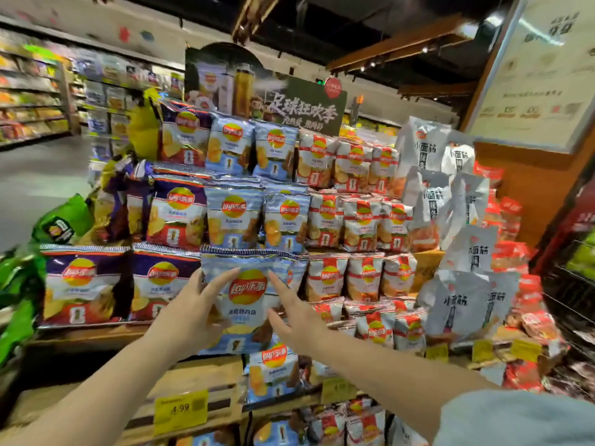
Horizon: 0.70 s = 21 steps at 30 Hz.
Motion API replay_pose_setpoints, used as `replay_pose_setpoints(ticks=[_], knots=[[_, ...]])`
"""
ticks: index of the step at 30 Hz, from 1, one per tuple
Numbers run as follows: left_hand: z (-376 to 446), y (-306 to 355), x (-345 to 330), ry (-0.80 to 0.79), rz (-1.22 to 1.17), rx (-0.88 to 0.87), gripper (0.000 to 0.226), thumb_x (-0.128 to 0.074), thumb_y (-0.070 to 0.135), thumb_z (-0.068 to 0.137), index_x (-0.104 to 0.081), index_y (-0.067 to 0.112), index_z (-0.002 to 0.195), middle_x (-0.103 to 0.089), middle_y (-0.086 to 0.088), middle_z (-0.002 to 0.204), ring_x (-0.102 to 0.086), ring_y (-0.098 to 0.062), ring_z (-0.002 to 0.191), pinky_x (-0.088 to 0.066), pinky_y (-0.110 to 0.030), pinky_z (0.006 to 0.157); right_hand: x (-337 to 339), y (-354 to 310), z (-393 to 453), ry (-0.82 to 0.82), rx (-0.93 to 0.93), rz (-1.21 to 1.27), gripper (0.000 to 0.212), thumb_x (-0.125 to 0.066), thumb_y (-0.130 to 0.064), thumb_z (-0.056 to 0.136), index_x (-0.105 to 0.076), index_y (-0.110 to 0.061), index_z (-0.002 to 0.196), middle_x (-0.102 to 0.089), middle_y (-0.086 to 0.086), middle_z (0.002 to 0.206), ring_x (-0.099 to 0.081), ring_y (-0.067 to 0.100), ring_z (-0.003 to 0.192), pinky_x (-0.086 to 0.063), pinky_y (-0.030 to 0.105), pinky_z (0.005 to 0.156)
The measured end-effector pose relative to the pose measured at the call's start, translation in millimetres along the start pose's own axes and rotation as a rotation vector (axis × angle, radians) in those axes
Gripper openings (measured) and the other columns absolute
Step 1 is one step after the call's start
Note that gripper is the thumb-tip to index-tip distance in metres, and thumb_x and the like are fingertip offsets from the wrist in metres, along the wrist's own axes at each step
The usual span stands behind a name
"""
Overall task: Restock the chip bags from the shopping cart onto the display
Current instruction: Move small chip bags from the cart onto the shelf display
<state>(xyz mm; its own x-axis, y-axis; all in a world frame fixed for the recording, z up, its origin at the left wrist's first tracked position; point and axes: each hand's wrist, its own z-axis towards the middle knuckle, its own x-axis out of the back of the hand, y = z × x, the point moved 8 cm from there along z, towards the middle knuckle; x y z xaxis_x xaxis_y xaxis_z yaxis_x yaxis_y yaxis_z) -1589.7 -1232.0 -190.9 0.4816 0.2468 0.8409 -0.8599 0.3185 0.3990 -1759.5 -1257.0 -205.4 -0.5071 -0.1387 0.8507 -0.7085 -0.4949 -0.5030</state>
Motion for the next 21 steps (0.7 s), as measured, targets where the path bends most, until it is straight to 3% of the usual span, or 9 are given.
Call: replay_pose_setpoints(ticks=[4, 6, 8, 10, 11, 13, 15, 19, 21], knots=[[-0.8, -43.9, -14.0, -0.012, -0.05, 0.049, 0.09, -0.07, 0.028, 0.084, -0.004, 0.054, 0.14, -0.028, -0.009, 0.125, -0.047, -0.031, 0.109, -0.048, -0.036, 0.08, -39.9, -4.1, 28.9, -0.035, -0.074, 0.01, 0.067, -0.04, -0.03, 0.101, 0.006, -0.046, 0.147, -0.033, 0.003, 0.151, -0.061, 0.034, 0.084, -0.05, 0.045, 0.074], [1.4, -66.8, -21.1, -0.029, -0.073, 0.045, 0.091, -0.071, 0.028, 0.084, -0.006, 0.053, 0.142, -0.03, -0.008, 0.119, -0.049, -0.033, 0.103, -0.049, -0.038, 0.076, -56.7, -7.5, 43.3, -0.027, -0.073, 0.02, 0.066, -0.039, -0.029, 0.102, 0.006, -0.046, 0.146, -0.024, -0.004, 0.155, -0.06, 0.026, 0.078, -0.05, 0.035, 0.068], [7.0, -91.0, -30.7, -0.072, -0.083, 0.075, 0.088, -0.069, 0.028, 0.085, -0.007, 0.052, 0.143, -0.029, -0.014, 0.13, -0.052, -0.035, 0.105, -0.048, -0.038, 0.076, -72.1, -9.3, 57.1, -0.014, -0.083, 0.024, 0.064, -0.039, -0.028, 0.102, 0.006, -0.048, 0.143, -0.021, -0.005, 0.156, -0.057, 0.023, 0.07, -0.045, 0.03, 0.061], [14.5, -112.3, -41.6, -0.12, -0.088, 0.129, 0.085, -0.067, 0.029, 0.087, -0.008, 0.05, 0.144, -0.017, -0.02, 0.148, -0.054, -0.036, 0.111, -0.048, -0.037, 0.079, -91.4, -4.1, 69.8, -0.012, -0.131, 0.028, 0.064, -0.039, -0.029, 0.102, 0.005, -0.047, 0.145, -0.02, -0.005, 0.156, -0.061, 0.033, 0.086, -0.05, 0.04, 0.067], [17.4, -120.9, -48.1, -0.147, -0.091, 0.156, 0.084, -0.065, 0.029, 0.088, -0.007, 0.05, 0.145, -0.012, -0.02, 0.151, -0.054, -0.035, 0.112, -0.048, -0.037, 0.081, -102.3, 0.3, 75.6, -0.013, -0.168, 0.024, 0.064, -0.039, -0.029, 0.102, 0.004, -0.047, 0.146, -0.025, -0.007, 0.153, -0.06, 0.035, 0.09, -0.05, 0.043, 0.068], [21.9, -135.4, -66.2, -0.207, -0.112, 0.187, 0.08, -0.061, 0.031, 0.09, -0.006, 0.048, 0.145, -0.011, -0.021, 0.152, -0.054, -0.034, 0.113, -0.047, -0.036, 0.083, -127.6, 15.4, 85.3, -0.024, -0.269, 0.041, 0.065, -0.038, -0.029, 0.102, 0.006, -0.054, 0.143, -0.041, -0.02, 0.125, -0.057, 0.028, 0.069, -0.045, 0.039, 0.057], [27.4, -149.4, -84.3, -0.245, -0.163, 0.193, 0.076, -0.059, 0.032, 0.092, -0.007, 0.046, 0.146, -0.014, -0.02, 0.151, -0.059, -0.031, 0.102, -0.049, -0.034, 0.079, -149.4, 29.3, 93.6, -0.041, -0.365, 0.086, 0.066, -0.037, -0.027, 0.102, 0.006, -0.054, 0.144, -0.033, -0.028, 0.095, -0.042, 0.019, 0.053, -0.038, 0.036, 0.052], [33.7, -180.6, -119.1, -0.308, -0.242, 0.231, 0.074, -0.057, 0.033, 0.093, -0.007, 0.046, 0.146, -0.006, -0.021, 0.154, -0.063, -0.028, 0.086, -0.049, -0.032, 0.07, -178.5, 50.4, 105.7, -0.07, -0.467, 0.068, 0.072, -0.041, -0.018, 0.102, 0.01, -0.046, 0.144, -0.04, 0.0, 0.145, -0.037, -0.013, 0.075, -0.035, 0.011, 0.072], [33.0, -194.2, -134.7, -0.333, -0.295, 0.262, 0.075, -0.058, 0.03, 0.093, -0.008, 0.047, 0.146, -0.004, -0.021, 0.154, -0.062, -0.031, 0.1, -0.05, -0.034, 0.075, -191.6, 56.0, 109.6, -0.143, -0.515, 0.067, 0.072, -0.041, -0.019, 0.102, 0.009, -0.046, 0.147, -0.046, 0.007, 0.14, -0.041, -0.006, 0.062, -0.038, 0.014, 0.062]])
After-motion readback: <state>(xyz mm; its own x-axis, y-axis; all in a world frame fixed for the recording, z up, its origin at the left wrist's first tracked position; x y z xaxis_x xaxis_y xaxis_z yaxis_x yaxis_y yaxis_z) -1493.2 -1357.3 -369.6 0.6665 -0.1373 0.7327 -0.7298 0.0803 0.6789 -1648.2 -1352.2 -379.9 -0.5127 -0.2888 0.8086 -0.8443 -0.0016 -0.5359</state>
